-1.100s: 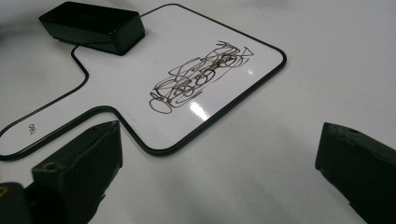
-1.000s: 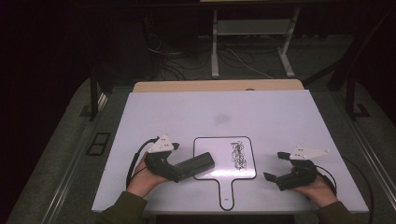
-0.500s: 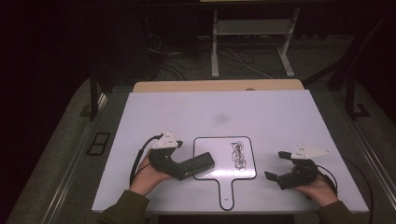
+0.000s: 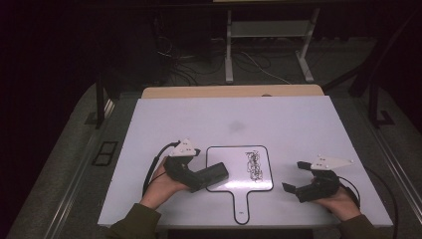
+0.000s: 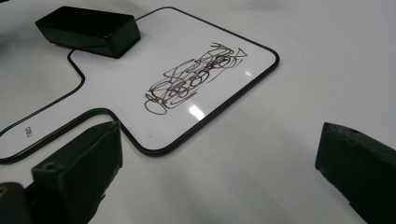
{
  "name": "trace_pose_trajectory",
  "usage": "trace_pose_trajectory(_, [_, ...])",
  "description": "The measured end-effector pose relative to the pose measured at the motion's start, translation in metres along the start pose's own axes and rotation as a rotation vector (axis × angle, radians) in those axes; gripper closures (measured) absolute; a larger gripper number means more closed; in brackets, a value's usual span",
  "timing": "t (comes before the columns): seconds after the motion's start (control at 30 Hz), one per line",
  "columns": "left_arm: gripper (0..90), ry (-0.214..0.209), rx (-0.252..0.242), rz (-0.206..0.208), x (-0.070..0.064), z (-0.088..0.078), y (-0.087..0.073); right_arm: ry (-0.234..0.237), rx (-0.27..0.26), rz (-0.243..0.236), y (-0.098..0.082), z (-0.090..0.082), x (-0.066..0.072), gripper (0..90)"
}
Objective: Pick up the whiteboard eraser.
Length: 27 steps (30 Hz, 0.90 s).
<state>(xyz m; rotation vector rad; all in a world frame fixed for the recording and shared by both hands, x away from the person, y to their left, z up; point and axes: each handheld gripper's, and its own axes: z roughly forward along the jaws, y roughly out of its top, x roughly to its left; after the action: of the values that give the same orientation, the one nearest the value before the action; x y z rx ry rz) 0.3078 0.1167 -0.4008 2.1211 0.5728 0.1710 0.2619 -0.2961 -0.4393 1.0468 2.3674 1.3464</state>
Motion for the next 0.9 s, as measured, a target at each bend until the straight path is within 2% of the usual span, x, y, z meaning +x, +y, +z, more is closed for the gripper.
trace_pose_trajectory(0.13, [0.0,-0.016,0.018,0.007,0.000,0.008,0.005,-0.002,-0.001,0.001,0.000,0.000,0.000,0.0])
trace_pose_trajectory(0.33, [1.1,-0.018,0.045,0.029,-0.002,0.015,0.006,-0.002,-0.002,-0.001,-0.001,0.000,0.000,0.0])
trace_pose_trajectory(0.47, [4.5,-0.005,0.069,0.043,-0.004,0.017,0.003,0.003,0.002,-0.006,-0.001,0.001,0.002,0.0])
trace_pose_trajectory(0.57, [9.3,-0.014,0.081,0.046,-0.004,0.018,0.001,0.003,0.003,-0.008,-0.001,0.001,0.002,0.0])
trace_pose_trajectory(0.73, [14.2,-0.013,0.117,0.060,-0.005,0.021,0.000,0.006,0.009,-0.007,-0.001,0.002,0.002,0.0])
trace_pose_trajectory(0.9, [17.8,-0.009,0.182,0.089,-0.006,0.026,-0.003,0.004,0.011,-0.006,-0.001,0.002,0.002,0.0])
